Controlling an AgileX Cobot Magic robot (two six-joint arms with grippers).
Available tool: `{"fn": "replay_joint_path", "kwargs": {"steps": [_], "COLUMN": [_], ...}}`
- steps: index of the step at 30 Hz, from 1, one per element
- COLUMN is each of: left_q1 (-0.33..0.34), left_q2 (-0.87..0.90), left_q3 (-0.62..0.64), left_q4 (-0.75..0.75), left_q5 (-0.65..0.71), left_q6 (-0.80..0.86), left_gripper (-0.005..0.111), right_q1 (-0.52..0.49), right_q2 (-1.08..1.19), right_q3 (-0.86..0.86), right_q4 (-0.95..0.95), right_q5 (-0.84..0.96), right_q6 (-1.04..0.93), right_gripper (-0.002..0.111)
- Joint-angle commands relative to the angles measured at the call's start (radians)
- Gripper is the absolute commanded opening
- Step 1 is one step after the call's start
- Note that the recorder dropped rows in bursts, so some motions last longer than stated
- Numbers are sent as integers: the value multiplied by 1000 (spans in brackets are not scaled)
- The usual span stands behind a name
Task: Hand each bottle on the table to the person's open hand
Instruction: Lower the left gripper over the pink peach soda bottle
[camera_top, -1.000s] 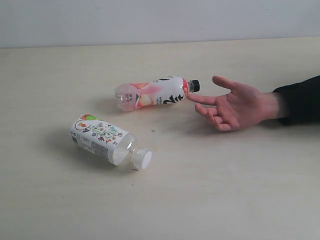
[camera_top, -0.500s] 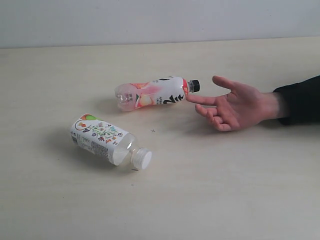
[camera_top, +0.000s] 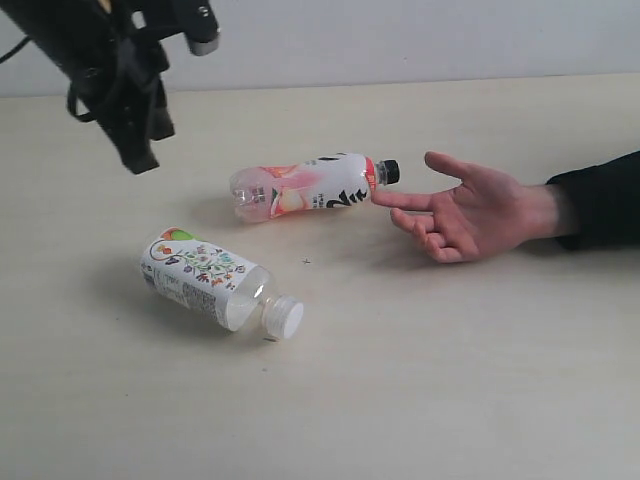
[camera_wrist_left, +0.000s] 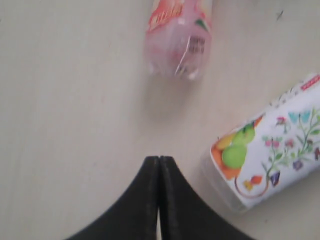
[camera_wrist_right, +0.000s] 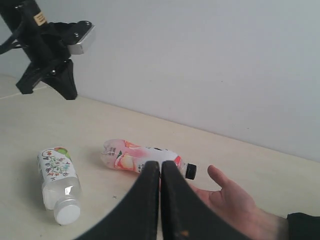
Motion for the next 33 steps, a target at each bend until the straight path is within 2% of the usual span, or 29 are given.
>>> {"fn": "replay_joint_path", "kwargs": {"steps": [1,5,10,19,28,33], "left_q1": [-48,-82,-86,-86,-86,-86], "left_q2": [119,229,341,473,514,514], "left_q3": [-152,-275,-413,-587,-609,-609], "left_q4": [-35,-47,-169,-257,-257,-262], "left_q5": [65,126,191,240,246,188], "left_q6": [17,108,261,247,191,190], "left_gripper": [0,0,0,0,0,0], "right_q1": [1,1,1,1,1,1], "right_q2": [-4,-4,-4,-4,-4,-4], "right_q3": [1,1,1,1,1,1], "right_q4": [2,2,2,2,2,2], "right_q5": [-9,-9,-9,-9,-9,-4], "right_q6": [0,0,-2,0,0,0], "right_gripper": [2,2,2,2,2,2]}}
